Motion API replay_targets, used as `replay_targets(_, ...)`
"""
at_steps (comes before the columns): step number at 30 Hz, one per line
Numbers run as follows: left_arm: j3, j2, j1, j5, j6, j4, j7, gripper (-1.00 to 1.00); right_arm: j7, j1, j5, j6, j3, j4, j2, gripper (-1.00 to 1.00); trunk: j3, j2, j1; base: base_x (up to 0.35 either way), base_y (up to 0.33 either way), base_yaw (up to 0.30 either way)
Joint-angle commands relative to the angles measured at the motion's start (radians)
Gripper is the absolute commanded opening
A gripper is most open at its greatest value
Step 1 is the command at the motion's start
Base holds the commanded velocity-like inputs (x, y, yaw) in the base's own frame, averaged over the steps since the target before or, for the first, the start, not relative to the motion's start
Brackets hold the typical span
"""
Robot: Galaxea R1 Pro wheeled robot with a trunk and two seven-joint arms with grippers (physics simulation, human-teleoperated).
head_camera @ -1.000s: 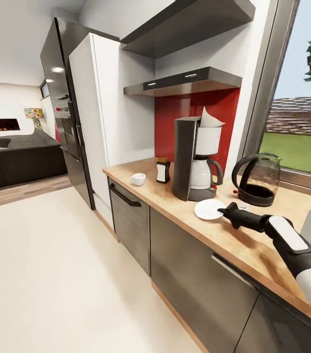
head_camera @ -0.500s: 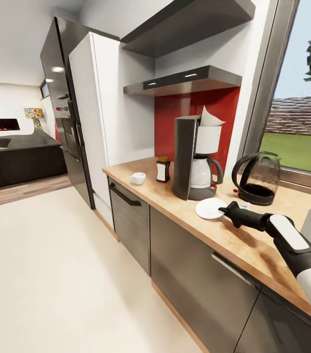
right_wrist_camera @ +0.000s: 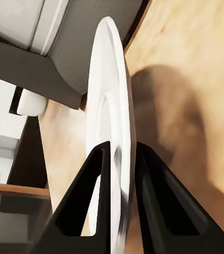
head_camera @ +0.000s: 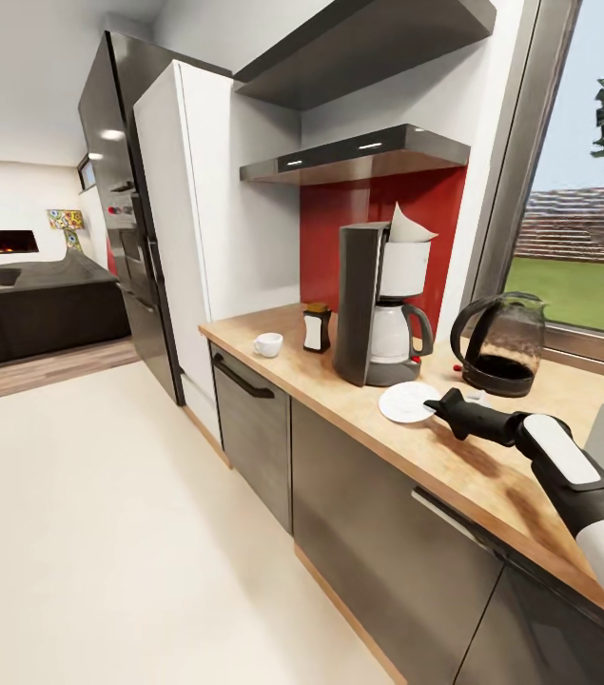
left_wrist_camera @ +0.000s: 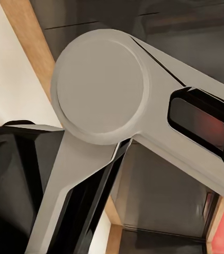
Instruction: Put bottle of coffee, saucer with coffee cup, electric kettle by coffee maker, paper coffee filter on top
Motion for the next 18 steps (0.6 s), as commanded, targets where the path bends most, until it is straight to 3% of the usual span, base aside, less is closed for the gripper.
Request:
replay_targets(1,-0.009,0.0,-0.001,0.008,0.002,0.0,-0.003,1.0,-0.01,0.0,-0.01,0.002,0.004,0.056,-0.001,-1.0,-0.001,0.0,0.0,0.0,0.0,0.0)
replay_targets(18,-0.009,0.0,-0.001,0.008,0.001,-0.001,-0.003,1.0,-0.011,0.0,-0.009,0.002,0.003,0.058,-0.001,-1.0,-0.001,0.0,0.0,0.0,0.0,0.0)
